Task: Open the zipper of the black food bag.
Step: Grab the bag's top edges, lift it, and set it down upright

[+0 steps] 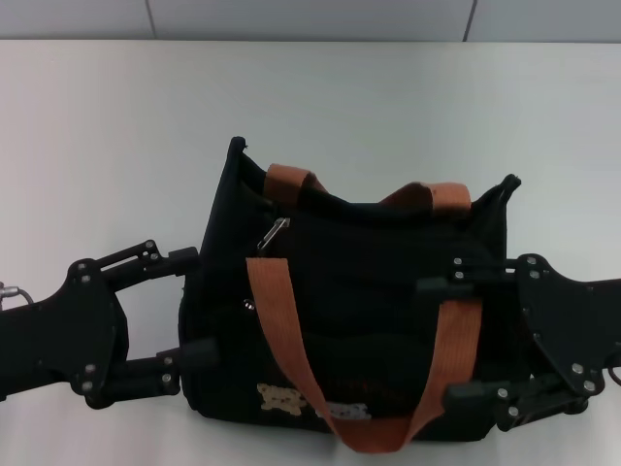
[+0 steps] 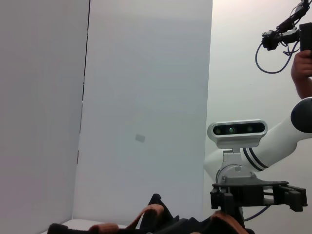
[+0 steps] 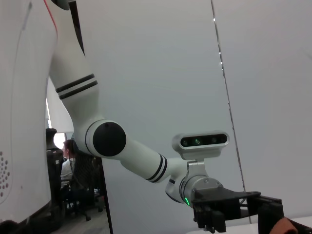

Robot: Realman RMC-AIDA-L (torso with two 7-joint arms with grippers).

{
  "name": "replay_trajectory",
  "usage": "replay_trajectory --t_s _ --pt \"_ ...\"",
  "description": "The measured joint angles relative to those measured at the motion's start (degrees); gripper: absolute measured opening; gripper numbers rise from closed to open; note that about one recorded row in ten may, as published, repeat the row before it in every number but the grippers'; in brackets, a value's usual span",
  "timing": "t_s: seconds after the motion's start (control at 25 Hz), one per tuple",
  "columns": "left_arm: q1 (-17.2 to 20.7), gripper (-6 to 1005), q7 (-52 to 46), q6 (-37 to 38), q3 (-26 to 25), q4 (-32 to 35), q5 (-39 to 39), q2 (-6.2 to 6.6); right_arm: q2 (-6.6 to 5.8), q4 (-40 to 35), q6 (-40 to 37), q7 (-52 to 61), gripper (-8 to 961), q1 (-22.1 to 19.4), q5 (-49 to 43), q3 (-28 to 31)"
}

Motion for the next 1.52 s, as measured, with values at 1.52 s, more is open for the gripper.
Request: replay_trajectory --t_s 1.52 --pt "0.2 752 -0.7 -0.4 -0.7 -0.1 -0.2 -0.03 0.47 0.1 0.5 0.3 809 0.2 0.1 0.2"
